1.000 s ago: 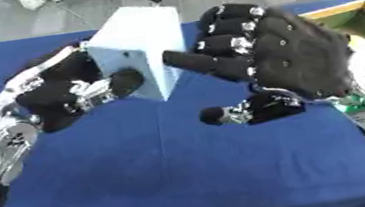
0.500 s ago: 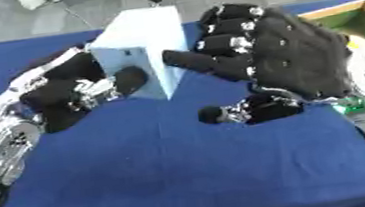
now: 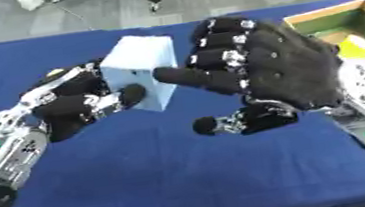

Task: Pick up the objects with one hand, pass them to the other hand, and then place them into the box on the other side of the table.

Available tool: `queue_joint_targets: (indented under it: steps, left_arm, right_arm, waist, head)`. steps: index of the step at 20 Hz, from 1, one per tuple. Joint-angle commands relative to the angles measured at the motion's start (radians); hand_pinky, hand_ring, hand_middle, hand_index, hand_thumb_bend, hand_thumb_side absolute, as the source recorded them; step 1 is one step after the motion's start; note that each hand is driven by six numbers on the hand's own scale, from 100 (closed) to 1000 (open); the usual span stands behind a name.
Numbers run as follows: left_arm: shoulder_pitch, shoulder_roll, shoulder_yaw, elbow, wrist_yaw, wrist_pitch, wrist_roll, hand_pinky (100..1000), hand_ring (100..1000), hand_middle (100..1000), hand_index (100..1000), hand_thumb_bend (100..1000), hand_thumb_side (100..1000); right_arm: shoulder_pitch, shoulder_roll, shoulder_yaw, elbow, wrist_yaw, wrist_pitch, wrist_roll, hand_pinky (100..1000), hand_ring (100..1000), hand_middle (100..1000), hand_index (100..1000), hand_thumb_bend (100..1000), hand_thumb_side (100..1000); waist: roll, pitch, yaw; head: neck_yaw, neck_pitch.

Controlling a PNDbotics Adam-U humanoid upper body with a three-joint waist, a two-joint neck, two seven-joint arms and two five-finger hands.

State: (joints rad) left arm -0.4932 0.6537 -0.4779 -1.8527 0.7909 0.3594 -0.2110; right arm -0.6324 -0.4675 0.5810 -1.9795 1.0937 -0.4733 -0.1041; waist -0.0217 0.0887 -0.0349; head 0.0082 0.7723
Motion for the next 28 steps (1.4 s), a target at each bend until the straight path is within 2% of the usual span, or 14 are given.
queue_joint_targets:
  steps: [1,10,17,23,25,28]
  left_arm:
    - [-0.006,0.028,0.012,0.000,-0.006,-0.015,-0.007,714,636,559,611,243,139]
    - [0.003,0.033,0.011,0.008,0.006,-0.023,-0.010,714,637,557,609,238,136]
    - [-0.008,0.032,-0.012,-0.024,0.008,0.003,-0.036,717,644,557,609,232,138]
    - [-0.014,0.032,-0.030,-0.044,-0.006,0.023,-0.059,720,649,558,610,233,138]
    - [-0.015,0.031,-0.034,-0.045,-0.009,0.027,-0.063,720,649,558,610,234,138]
    - [-0.019,0.028,-0.039,-0.049,-0.010,0.030,-0.066,720,650,557,609,251,132]
  right_arm:
    - [-0.008,-0.006,-0.006,-0.021,-0.009,0.005,-0.002,661,557,534,987,535,240]
    - [-0.004,-0.007,-0.006,-0.021,-0.014,0.021,-0.012,654,545,523,982,534,235]
    - [-0.006,-0.003,-0.007,-0.021,-0.013,0.032,-0.013,623,520,492,975,530,244]
    - [-0.011,0.002,-0.016,-0.021,0.011,0.081,-0.038,571,473,432,955,526,247]
    - [-0.011,0.003,-0.013,-0.021,0.021,0.097,-0.045,559,461,394,952,525,248]
    - [-0.013,0.003,-0.009,-0.021,0.031,0.110,-0.050,532,445,292,950,523,245]
  waist:
    - [-0.004,-0.005,-0.001]
    - [-0.002,-0.005,-0.005]
    - [-0.001,-0.005,-0.007]
    - [0.000,-0.006,-0.008]
    - [0.000,-0.006,-0.008]
    - [0.000,-0.005,-0.007]
  head:
    - [0.002,-0.002]
    - [-0.001,-0.002]
    - [-0.002,-0.002]
    - [-0.002,-0.002]
    - [-0.004,-0.002]
    - [-0.004,-0.002]
